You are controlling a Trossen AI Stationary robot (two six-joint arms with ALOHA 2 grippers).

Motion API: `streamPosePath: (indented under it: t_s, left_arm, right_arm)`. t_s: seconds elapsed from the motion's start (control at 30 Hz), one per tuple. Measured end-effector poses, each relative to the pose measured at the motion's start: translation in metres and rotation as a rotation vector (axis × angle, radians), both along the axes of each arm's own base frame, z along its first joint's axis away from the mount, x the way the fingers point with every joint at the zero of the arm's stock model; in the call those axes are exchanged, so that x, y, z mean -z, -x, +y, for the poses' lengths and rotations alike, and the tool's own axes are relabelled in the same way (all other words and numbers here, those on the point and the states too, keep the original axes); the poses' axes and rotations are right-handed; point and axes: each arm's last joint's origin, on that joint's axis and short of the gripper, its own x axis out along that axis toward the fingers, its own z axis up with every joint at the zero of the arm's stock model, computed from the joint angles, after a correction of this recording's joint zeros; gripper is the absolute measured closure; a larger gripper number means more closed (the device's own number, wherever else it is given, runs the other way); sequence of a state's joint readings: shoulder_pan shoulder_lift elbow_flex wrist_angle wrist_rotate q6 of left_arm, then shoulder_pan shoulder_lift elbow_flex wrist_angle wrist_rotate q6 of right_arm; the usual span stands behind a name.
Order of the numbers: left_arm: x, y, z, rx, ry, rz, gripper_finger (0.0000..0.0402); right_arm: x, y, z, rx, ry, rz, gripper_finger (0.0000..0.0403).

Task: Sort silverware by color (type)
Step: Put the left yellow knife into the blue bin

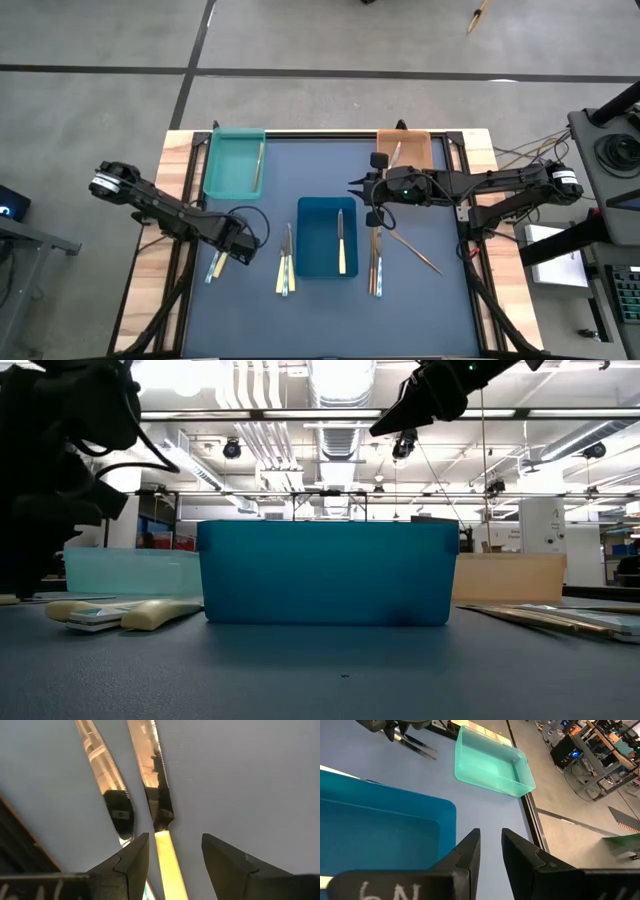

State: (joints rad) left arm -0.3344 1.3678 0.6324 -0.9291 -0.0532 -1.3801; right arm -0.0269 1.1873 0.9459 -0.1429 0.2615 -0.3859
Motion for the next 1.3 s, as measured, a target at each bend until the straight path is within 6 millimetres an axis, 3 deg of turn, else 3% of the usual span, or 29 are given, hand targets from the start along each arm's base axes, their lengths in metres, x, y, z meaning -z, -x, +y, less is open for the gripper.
streamPosePath:
  t_s: [0.43, 0.87, 1.17, 1.3]
  left_arm:
    - [0.0067, 0.0024, -0.0001, -0.013, 0.009, -0.017, 0.0246]
    - [0.0069, 0.0008, -0.0008, -0.021, 0.015, -0.035, 0.0318]
    - [0.0071, 0.0006, -0.0007, -0.045, 0.006, -0.041, 0.033]
    - [0.0073, 0.001, -0.0003, -0.047, -0.003, -0.04, 0.0361]
  right_arm:
    - [0.0, 0.0, 0.0, 0.004, -0.006, -0.002, 0.0333]
    - [0.0, 0.0, 0.0, 0.004, -0.007, -0.003, 0.0333]
    - [0.0, 0.0, 0.0, 0.004, -0.007, -0.003, 0.0333]
    - [0.0, 0.0, 0.0, 0.004, -0.007, -0.002, 0.0333]
